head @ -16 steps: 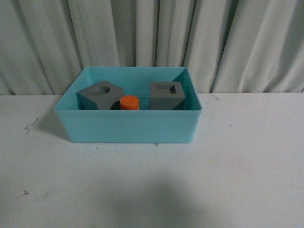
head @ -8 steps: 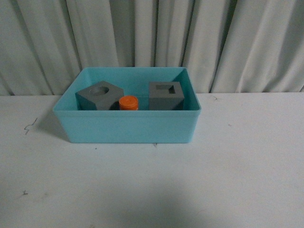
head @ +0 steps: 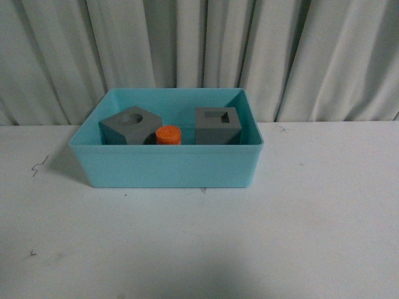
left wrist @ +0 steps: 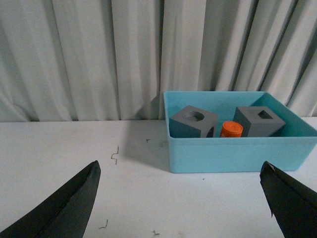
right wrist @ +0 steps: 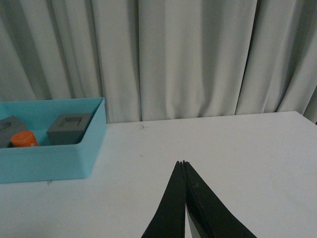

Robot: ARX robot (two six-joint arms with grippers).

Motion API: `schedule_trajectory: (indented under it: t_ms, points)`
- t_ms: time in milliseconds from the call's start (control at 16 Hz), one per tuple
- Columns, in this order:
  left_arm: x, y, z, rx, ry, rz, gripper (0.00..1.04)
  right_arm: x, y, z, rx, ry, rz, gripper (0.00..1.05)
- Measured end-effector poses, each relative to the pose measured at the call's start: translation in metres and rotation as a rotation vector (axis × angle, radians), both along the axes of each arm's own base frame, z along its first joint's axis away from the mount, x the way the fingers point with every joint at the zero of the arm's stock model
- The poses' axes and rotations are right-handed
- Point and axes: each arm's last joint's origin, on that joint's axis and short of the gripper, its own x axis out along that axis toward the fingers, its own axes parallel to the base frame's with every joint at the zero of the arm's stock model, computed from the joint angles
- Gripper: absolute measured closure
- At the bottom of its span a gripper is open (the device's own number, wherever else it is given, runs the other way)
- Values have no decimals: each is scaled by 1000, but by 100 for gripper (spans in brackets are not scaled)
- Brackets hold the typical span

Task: Place gray and orange parts in blue box

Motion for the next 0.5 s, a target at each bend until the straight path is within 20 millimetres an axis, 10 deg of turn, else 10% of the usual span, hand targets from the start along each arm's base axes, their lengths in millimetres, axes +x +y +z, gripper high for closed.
schedule_trajectory:
  t_ms: [500]
  points:
    - [0,0,0,0,0,0,7,-13,0,-3,0,6,1,103]
